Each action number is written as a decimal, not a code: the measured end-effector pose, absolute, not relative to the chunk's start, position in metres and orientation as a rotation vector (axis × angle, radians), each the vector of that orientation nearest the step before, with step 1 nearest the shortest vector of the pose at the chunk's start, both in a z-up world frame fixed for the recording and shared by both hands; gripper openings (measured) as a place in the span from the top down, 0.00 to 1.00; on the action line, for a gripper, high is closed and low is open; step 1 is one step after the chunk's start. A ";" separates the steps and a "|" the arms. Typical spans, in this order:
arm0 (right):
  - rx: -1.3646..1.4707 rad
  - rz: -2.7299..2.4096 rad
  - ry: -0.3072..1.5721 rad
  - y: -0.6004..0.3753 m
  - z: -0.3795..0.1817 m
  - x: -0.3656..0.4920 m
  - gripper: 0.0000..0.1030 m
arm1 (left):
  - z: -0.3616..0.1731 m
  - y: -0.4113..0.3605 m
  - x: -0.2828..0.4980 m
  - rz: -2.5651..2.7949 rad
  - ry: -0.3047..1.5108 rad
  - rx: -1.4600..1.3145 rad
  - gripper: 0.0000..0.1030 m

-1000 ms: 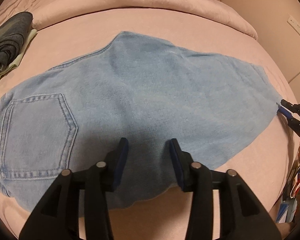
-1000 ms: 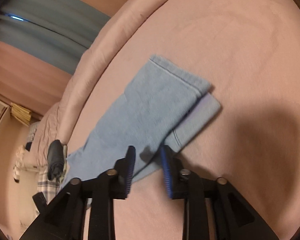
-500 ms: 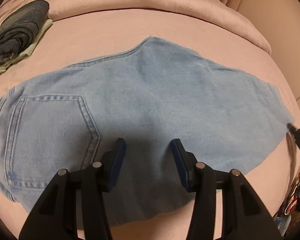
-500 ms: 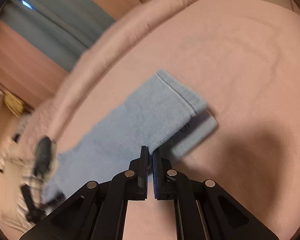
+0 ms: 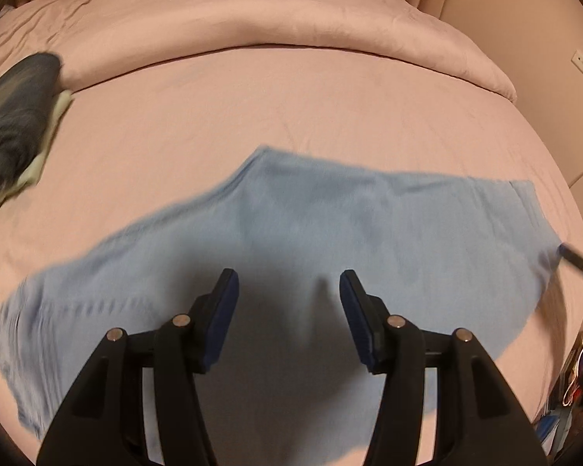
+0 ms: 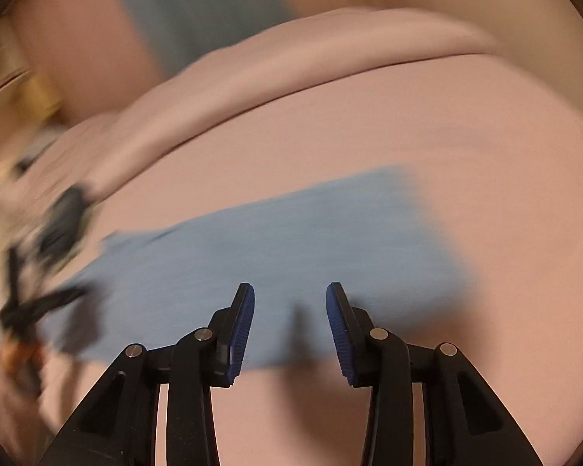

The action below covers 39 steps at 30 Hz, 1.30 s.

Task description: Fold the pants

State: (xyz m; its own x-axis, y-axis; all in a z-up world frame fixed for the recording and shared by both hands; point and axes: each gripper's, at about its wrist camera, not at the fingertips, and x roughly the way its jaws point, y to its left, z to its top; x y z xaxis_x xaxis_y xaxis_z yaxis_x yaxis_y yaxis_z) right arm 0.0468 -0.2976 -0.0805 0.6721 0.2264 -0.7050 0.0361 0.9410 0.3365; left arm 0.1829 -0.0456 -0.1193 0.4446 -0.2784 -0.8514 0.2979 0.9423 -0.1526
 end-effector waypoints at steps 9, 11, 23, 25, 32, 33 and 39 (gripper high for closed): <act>0.017 0.352 1.008 -0.186 -0.131 0.106 0.61 | -0.152 -0.051 0.284 -0.236 1.080 -0.075 0.47; -0.024 0.361 1.038 -0.179 -0.123 0.116 0.61 | -0.153 -0.040 0.295 -0.241 1.093 -0.125 0.49; -0.038 0.723 0.944 -0.086 -0.091 0.238 0.60 | -0.127 0.010 0.264 -0.476 1.126 -0.151 0.38; -0.041 0.750 0.970 -0.067 -0.091 0.249 0.60 | -0.122 0.008 0.255 -0.485 1.098 -0.108 0.41; -0.095 0.863 0.987 -0.046 -0.086 0.230 0.59 | -0.111 0.025 0.252 -0.453 1.043 -0.061 0.40; -0.125 0.832 0.992 -0.044 -0.088 0.232 0.59 | -0.115 0.033 0.256 -0.446 1.057 -0.056 0.40; -0.180 0.829 1.090 -0.038 -0.111 0.248 0.59 | -0.128 0.039 0.257 -0.452 1.093 -0.033 0.40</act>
